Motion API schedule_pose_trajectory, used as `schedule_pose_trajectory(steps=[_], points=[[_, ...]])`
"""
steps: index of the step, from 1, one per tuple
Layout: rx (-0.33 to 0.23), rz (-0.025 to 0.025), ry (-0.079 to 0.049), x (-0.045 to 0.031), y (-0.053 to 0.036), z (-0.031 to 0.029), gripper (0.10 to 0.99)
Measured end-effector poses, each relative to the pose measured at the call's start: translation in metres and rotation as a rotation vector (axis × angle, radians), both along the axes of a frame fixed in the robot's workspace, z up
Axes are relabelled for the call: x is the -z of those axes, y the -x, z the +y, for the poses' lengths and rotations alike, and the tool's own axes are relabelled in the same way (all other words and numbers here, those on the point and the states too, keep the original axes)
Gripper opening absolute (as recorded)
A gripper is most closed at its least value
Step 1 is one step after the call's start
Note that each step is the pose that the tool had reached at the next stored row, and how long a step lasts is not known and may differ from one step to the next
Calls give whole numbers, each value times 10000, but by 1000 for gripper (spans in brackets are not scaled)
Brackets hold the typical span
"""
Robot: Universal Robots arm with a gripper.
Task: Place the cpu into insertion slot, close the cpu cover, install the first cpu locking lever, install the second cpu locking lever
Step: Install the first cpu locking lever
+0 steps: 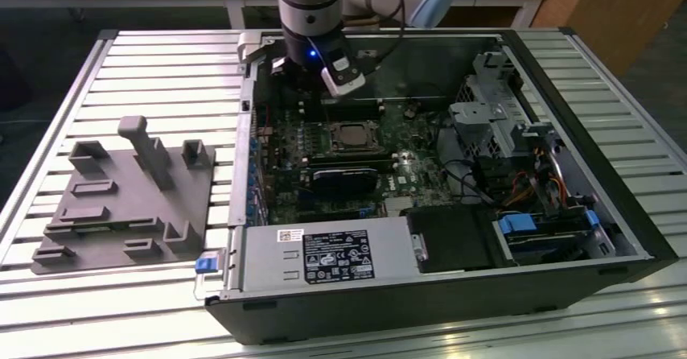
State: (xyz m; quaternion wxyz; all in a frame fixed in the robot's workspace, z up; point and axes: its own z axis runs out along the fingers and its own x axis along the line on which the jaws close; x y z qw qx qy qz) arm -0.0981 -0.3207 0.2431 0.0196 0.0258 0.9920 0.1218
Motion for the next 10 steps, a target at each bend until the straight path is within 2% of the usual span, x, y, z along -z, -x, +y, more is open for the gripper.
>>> schedule_pose_trajectory(steps=[10], points=[[0,0,1,2,-349,0,106]])
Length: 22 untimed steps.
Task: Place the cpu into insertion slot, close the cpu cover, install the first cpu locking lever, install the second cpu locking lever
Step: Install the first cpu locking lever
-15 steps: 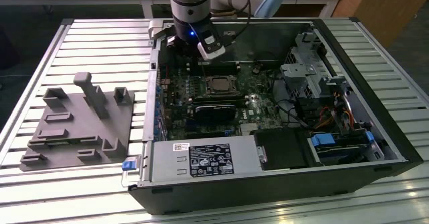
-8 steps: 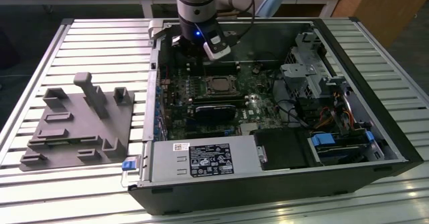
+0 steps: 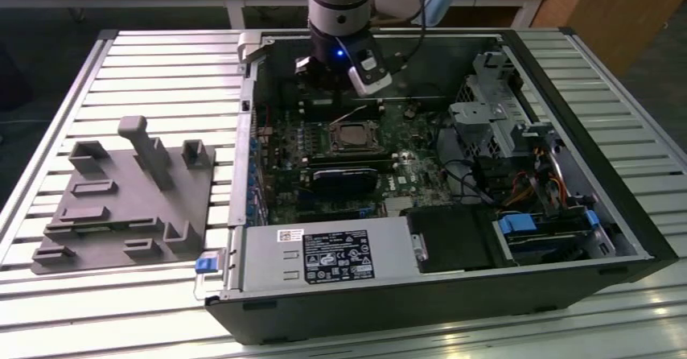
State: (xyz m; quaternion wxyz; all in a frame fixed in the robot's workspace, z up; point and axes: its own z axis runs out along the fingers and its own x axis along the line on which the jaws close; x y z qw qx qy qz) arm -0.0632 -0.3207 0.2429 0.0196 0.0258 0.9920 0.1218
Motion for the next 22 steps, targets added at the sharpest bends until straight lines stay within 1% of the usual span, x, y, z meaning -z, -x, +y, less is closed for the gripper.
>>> schedule_pose_trajectory(steps=[1,3,8,9,10,11,13,15,16,17,18,19,20,22], points=[[-1,0,1,0,-28,0,106],[-1,2,1,0,-51,-1,106],[0,-2,-13,0,-53,0,106],[0,-12,-50,0,-53,0,106],[1,-56,-72,0,-52,0,106],[-1,-164,-78,1,-49,0,106],[-2,-457,-77,4,-39,0,106],[-2,-735,-78,8,-30,0,106],[-3,-857,-77,11,-27,0,106],[-4,-954,-77,16,-25,0,106],[-3,-1017,-80,25,-25,1,106],[0,-1059,-79,35,-25,0,106],[10,-1096,-78,45,-24,-1,106],[66,-1154,-75,66,-24,-2,106]])
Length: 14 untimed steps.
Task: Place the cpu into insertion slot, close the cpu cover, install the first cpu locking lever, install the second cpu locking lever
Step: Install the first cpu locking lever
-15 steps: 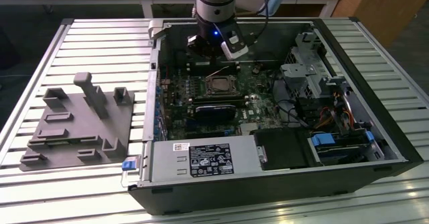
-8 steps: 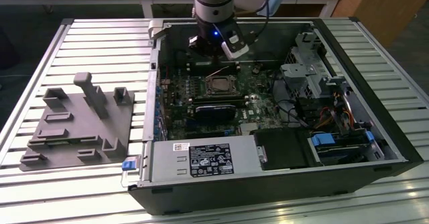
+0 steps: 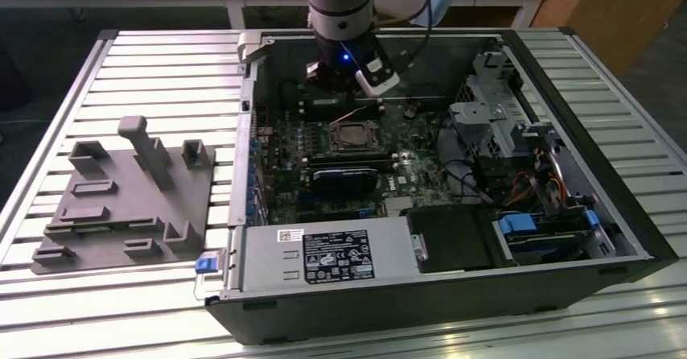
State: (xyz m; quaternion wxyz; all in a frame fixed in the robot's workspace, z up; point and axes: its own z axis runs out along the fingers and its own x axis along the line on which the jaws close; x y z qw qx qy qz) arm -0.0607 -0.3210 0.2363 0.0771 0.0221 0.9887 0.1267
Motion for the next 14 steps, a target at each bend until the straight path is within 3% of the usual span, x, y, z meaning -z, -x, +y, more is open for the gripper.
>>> schedule_pose_trajectory(steps=[11,14], points=[[512,-251,1,96,0,-2,106],[583,-280,2,115,0,-2,106]])
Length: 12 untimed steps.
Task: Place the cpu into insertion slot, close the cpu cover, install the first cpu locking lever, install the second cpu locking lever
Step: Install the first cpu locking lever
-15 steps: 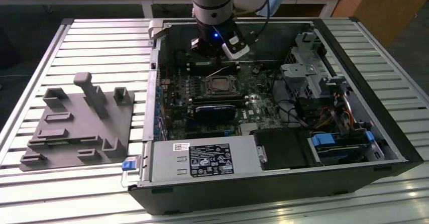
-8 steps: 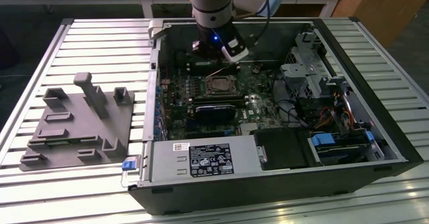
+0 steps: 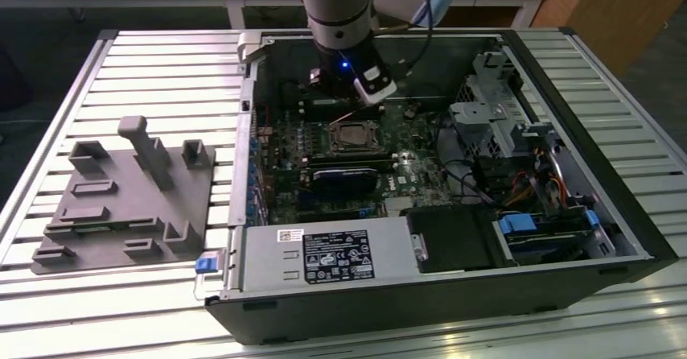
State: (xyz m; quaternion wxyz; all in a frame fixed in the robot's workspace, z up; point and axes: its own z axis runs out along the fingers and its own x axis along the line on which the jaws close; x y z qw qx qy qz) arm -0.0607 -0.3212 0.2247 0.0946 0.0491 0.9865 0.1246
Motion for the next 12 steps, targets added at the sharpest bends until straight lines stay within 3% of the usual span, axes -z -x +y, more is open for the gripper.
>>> schedule_pose_trajectory(steps=[12], points=[[637,-5,34,69,0,10,106]])
